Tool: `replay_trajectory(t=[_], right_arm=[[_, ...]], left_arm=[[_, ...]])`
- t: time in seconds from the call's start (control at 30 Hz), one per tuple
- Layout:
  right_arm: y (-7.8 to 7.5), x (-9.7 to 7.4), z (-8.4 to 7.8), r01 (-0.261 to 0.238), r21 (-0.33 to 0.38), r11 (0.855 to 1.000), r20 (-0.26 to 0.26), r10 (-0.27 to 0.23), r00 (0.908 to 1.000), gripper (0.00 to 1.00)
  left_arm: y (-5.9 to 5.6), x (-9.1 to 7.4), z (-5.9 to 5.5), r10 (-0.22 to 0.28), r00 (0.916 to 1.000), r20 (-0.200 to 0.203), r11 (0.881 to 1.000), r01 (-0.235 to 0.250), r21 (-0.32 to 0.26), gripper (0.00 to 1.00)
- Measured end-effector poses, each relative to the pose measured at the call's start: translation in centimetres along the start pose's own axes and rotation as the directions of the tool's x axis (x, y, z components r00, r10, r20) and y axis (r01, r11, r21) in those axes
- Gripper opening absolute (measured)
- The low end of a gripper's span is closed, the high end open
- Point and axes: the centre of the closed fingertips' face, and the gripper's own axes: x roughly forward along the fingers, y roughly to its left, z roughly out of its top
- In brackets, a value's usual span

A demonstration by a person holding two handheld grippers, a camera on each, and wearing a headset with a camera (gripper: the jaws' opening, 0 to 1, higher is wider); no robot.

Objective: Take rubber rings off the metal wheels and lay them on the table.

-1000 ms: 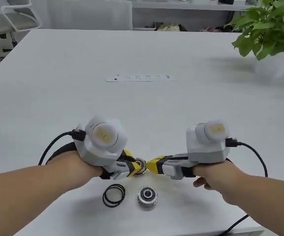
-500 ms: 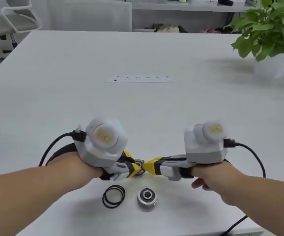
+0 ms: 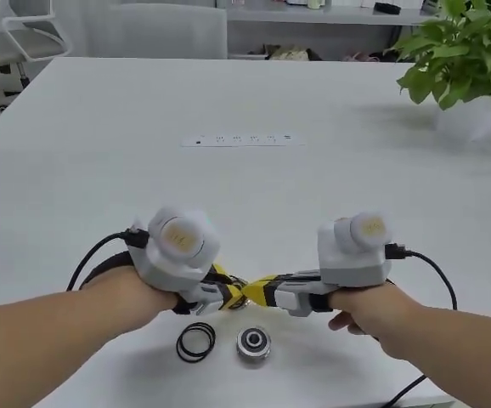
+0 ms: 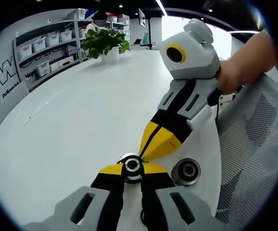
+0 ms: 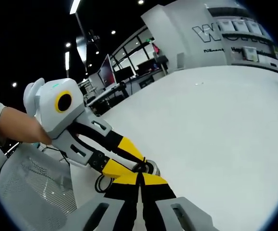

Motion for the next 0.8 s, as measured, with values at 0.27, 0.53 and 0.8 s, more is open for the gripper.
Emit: replay_trajectory(t=[0.27,0.53,0.8], right_arm=[[0.1,-0.4,0.6,0.002,0.007,1.0,0.017,-0.002,0.9999,0.0],[0.5,-0.6,0.8,-0.007,0.004,1.0,0.021,0.007,0.9998,0.0],[1.0,-0.7,1.2,-0.018,-0.002,1.0,0.029,0.018,0.9994,0.0]], left_arm=[[-0.1,-0.2,0.0,-0.016,0.9997,-0.017,1.0,0.015,-0.02,0.11],[-0.8,-1.6,0.2,-0.059,0.9982,0.004,0.998,0.059,-0.013,0.2],[-0.5,-3.7,0.8,-0.052,0.9973,0.052,0.999,0.053,-0.011,0.28]])
